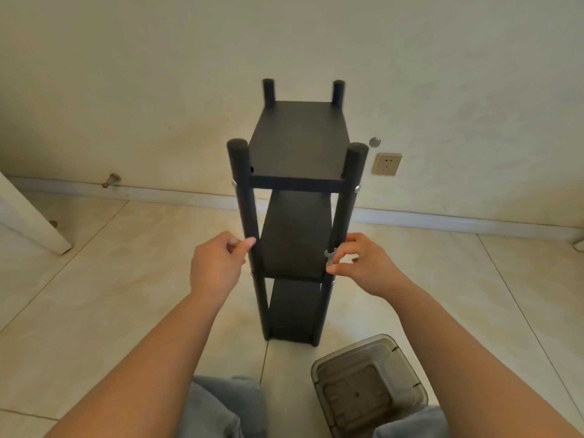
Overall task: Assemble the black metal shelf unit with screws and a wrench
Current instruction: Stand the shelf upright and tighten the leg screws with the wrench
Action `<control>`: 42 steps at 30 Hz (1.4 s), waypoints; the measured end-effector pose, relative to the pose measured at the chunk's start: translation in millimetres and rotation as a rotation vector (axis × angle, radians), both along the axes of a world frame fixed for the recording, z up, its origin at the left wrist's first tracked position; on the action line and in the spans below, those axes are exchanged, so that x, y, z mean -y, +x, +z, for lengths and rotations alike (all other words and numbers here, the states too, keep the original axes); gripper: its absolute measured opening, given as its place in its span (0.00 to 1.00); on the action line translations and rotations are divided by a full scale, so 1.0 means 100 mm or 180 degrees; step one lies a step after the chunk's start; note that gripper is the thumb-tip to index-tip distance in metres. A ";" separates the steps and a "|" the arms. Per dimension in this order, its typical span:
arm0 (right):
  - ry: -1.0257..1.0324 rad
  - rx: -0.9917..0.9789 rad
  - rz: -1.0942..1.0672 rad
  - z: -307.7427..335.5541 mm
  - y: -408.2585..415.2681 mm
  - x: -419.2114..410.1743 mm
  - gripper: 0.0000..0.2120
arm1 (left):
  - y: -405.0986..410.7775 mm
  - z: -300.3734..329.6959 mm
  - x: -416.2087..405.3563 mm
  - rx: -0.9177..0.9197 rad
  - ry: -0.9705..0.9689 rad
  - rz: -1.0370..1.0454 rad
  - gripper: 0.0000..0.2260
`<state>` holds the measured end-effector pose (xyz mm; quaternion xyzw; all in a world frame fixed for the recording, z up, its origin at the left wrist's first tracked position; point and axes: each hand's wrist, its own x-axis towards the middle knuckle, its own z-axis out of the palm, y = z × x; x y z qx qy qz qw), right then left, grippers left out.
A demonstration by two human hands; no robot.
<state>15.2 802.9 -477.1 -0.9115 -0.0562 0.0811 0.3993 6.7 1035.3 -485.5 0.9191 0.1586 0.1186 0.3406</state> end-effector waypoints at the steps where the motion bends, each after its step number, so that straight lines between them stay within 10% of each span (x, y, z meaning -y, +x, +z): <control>1: -0.0029 -0.0042 0.0138 0.01 -0.04 -0.01 0.09 | 0.02 -0.03 -0.01 -0.0163 -0.0145 0.0095 0.14; 5: 0.0057 -0.0226 0.0594 0.07 -0.14 -0.07 0.10 | 0.03 -0.09 0.09 -0.0425 -0.0455 -0.0498 0.06; 10: 0.0220 -0.0320 0.0824 0.10 -0.16 -0.13 0.09 | -0.08 -0.02 0.46 -0.0313 -0.0731 -0.1516 0.19; 42: -0.0289 -0.1052 0.0214 -0.60 0.04 -0.34 0.09 | -0.12 0.34 0.45 0.0628 -0.1362 -0.0861 0.23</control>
